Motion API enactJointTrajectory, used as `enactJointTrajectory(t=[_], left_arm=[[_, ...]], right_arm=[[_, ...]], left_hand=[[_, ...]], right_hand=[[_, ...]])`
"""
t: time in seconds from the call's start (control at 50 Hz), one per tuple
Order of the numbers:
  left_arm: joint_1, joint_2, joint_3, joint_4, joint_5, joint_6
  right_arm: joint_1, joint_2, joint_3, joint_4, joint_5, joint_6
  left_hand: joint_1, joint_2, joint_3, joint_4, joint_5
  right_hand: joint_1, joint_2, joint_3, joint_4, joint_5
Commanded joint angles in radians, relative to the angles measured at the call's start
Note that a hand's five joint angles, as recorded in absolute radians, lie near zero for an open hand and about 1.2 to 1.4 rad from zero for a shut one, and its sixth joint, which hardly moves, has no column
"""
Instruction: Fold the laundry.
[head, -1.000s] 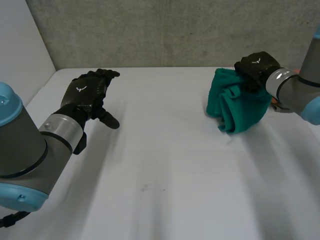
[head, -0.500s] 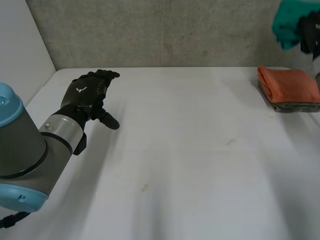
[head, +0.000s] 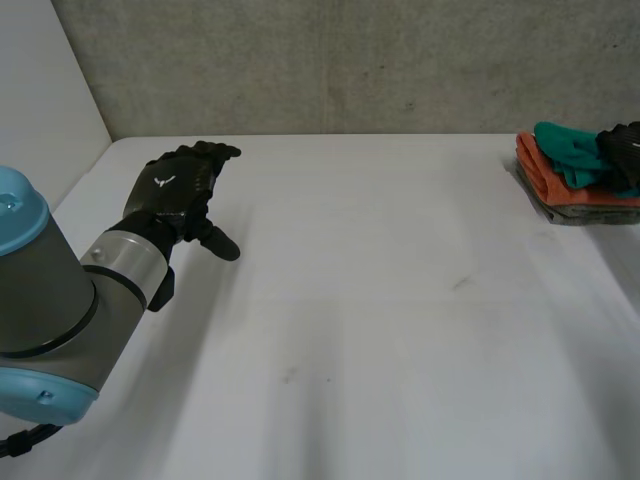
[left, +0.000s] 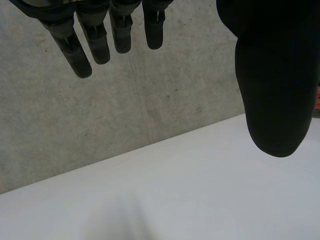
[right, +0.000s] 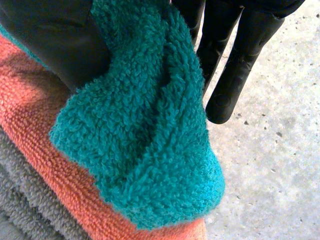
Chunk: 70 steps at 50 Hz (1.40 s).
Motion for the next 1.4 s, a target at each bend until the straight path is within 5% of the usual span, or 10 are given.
enactJointTrajectory(t=[0.02,0.18,0.24,0.36,0.58,0.68,0.88,1.0,1.22,1.4], left_arm=[[0.001,0.0,0.0,0.0,-0.001,0.0],[0.0,0.0,-0.001,0.0,-0.001,0.0],[-0.002,0.0,-0.001,0.0,-0.001,0.0],[-0.002,0.0,-0.001,0.0,-0.002,0.0],[-0.002,0.002,-0.001,0.0,-0.002,0.0],[-0.002,0.002,-0.001,0.0,-0.002,0.0],[-0.003,0.008,-0.001,-0.002,-0.001,0.0],[-0.002,0.014,-0.004,-0.002,-0.001,0.0],[0.013,0.014,-0.001,-0.002,-0.001,0.0],[0.043,0.01,0.008,0.001,0.001,0.0]], right_arm=[[0.004,-0.048,0.053,-0.011,-0.003,-0.053],[0.002,-0.051,0.071,0.01,0.003,-0.162],[0.0,-0.057,0.1,0.041,0.004,-0.19],[0.0,-0.095,0.131,0.136,0.02,-0.236],[0.002,-0.286,0.274,0.296,0.092,-0.233],[0.002,-0.382,0.341,0.299,0.21,-0.141],[0.026,-0.53,0.392,0.297,0.251,0.078],[0.172,-0.648,0.445,0.293,0.311,0.189],[0.543,-0.674,0.494,0.283,0.572,0.221],[0.752,-0.611,0.608,0.202,0.61,0.243]], left_hand=[[-0.02,-0.023,-0.025,-0.02,0.006],[-0.02,-0.023,-0.025,-0.02,0.006],[-0.02,-0.023,-0.025,-0.02,0.006],[-0.021,-0.024,-0.026,-0.021,0.005],[-0.02,-0.023,-0.025,-0.02,0.006],[-0.02,-0.023,-0.025,-0.02,0.006],[-0.02,-0.023,-0.025,-0.02,0.006],[-0.021,-0.024,-0.026,-0.021,0.005],[-0.021,-0.024,-0.026,-0.021,0.005],[-0.021,-0.024,-0.026,-0.021,0.005]], right_hand=[[0.484,0.224,0.209,0.205,0.249],[0.471,0.211,0.195,0.191,0.235],[-0.054,-0.313,-0.329,-0.333,-0.289],[-0.737,-0.997,-1.013,-1.017,-0.973],[-0.737,-0.997,-1.013,-1.017,-0.973],[-0.737,-0.997,-1.013,-1.017,-0.973],[-0.737,-0.997,-1.013,-1.017,-0.973],[-0.737,-0.997,-1.013,-1.017,-0.973],[-0.737,-0.997,-1.013,-1.017,-0.973],[-0.737,-0.997,-1.013,-1.017,-0.973]])
